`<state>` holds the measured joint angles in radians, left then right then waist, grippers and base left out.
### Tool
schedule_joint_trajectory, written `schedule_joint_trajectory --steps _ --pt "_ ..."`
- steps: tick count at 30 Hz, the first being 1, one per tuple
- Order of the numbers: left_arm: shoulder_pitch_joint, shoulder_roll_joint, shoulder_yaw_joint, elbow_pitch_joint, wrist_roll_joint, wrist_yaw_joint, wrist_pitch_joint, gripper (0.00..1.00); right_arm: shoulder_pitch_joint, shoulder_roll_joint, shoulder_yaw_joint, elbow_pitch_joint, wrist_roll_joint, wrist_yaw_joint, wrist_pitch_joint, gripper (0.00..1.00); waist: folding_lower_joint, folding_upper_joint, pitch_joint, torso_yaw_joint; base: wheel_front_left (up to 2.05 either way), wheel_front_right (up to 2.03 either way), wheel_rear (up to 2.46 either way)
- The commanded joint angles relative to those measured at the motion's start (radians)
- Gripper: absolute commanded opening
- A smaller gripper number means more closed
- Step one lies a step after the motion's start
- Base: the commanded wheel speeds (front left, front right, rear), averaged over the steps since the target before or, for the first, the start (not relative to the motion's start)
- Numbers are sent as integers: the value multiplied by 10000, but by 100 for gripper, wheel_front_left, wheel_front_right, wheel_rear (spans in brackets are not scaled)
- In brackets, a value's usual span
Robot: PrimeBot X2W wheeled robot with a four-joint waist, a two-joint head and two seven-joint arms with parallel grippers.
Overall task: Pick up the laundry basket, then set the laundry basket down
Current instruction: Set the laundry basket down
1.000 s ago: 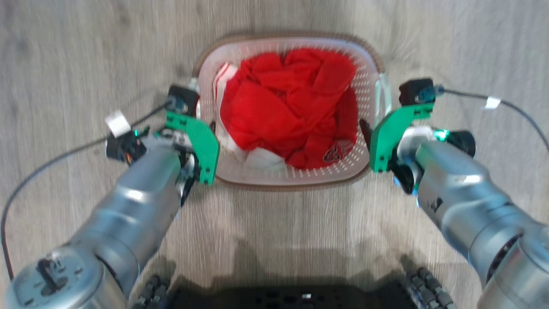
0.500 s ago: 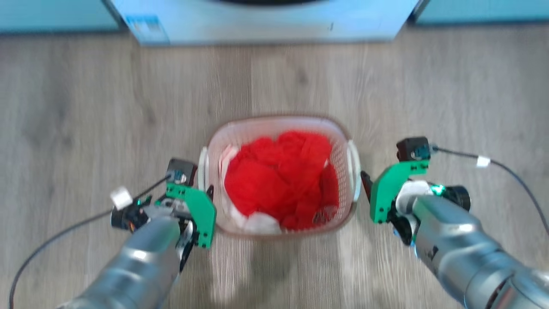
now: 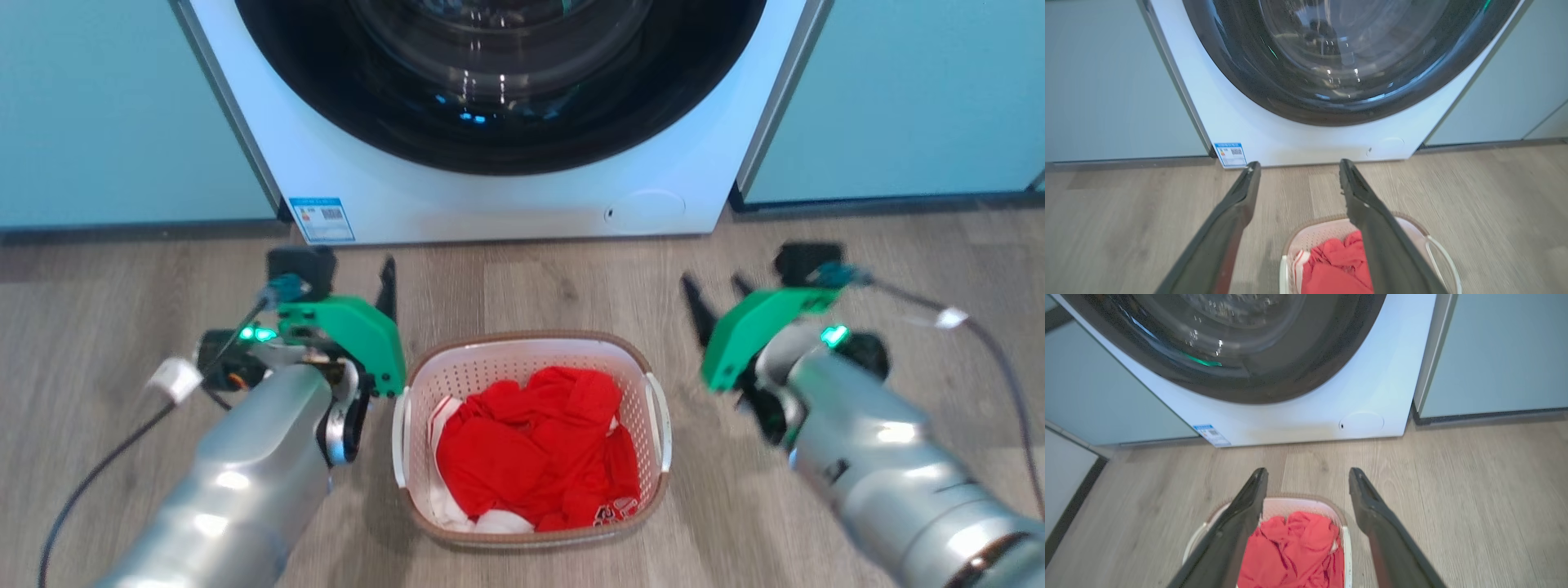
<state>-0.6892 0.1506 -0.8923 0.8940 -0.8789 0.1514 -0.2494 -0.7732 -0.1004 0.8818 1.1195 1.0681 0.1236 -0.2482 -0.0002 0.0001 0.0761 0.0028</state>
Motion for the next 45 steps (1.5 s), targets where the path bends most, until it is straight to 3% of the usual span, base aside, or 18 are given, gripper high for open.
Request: schedule_joint_trajectory --steps 1,5,10,17,21,24,33,45 --pt "367 426 1040 -986 701 282 -122 100 109 -258 -768 -627 -750 71 -132 100 2 -1 -179 50 0 0 0" --pt "1740 480 3212 -3380 2586 599 -122 100 1294 -389 -3243 -2584 -3088 71 -133 100 2 -1 -360 86 0 0 0" --pt "3197 -179 5557 -5673 4361 364 -123 100 3218 109 -5684 -5433 -5882 71 -134 100 2 -1 -411 136 0 0 0" --pt "4545 -916 7368 -7417 5987 -490 -123 100 5021 479 -6815 -8290 -7612 71 -134 100 2 -1 -356 211 0 0 0" --pt "5048 -984 7388 -7575 6405 -809 -123 100 5554 495 -6693 -9207 -7794 71 -135 100 2 -1 -352 215 0 0 0" --pt "5376 -997 7242 -7593 6656 -701 -123 100 6053 498 -6789 -9637 -7866 71 -135 100 2 -1 -377 194 0 0 0" --pt "5765 -1002 6727 -7377 6894 -508 -124 100 6673 500 -7102 -9700 -8025 71 -135 100 2 -1 -441 125 0 0 0" --pt "5726 -1003 6759 -7600 6913 -875 -124 100 6666 501 -7225 -9811 -7831 71 -135 100 2 -1 -397 67 0 0 0"
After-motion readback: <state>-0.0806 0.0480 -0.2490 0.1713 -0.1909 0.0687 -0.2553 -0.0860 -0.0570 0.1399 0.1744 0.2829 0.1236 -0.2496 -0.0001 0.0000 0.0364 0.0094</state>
